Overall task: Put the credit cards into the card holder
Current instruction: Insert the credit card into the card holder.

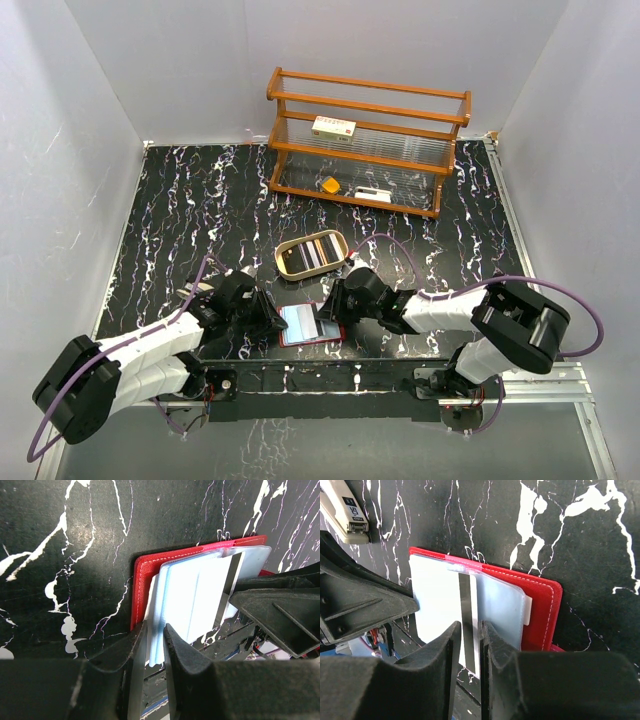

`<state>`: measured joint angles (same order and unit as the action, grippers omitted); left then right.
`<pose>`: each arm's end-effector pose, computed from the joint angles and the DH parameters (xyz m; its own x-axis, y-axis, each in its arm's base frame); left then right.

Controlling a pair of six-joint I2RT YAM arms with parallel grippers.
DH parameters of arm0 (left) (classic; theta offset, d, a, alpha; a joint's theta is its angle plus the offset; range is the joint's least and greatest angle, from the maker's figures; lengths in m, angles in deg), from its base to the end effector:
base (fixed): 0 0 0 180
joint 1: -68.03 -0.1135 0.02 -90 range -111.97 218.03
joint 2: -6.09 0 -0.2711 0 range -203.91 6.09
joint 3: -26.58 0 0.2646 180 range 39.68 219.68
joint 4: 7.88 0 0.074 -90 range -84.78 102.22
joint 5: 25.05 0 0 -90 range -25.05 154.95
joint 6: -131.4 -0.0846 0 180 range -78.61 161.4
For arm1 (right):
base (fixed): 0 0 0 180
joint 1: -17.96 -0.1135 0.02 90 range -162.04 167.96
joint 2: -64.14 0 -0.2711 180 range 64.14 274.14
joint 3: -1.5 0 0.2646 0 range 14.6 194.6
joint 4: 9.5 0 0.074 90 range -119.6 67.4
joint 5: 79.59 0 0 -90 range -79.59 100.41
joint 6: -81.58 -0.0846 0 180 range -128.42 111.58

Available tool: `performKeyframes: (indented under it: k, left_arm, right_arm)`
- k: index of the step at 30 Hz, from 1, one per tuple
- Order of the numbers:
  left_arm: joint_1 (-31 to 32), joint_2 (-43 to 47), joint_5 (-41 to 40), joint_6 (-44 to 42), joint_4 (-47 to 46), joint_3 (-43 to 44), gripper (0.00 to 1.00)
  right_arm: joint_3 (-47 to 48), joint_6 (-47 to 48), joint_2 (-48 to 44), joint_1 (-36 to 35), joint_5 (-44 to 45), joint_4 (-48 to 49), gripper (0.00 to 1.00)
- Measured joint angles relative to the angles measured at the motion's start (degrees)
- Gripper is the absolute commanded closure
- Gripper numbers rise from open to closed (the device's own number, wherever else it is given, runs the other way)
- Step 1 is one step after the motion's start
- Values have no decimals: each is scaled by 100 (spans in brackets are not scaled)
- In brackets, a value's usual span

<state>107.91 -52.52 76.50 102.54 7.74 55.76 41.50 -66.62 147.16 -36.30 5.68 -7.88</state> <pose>0.1580 -0.1541 0.1039 -0.9074 -0.3600 -0.2169 -0.1200 0.7165 -0.6871 0.1691 0.2470 0.0974 -0.9217 0.1692 -0.3489 -0.1170 0.7365 0.6662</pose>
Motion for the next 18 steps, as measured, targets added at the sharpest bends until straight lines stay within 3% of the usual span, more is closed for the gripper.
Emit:
performKeyframes:
  k: [11,18]
  left_arm:
    - [37,-120,98,0,-164,0,80]
    - [37,-131,111,0,-186,0,80]
  right_arm:
    - [245,-4,170,-79,-195,-90,85]
    - [367,-48,291,-184,-227,-96,77]
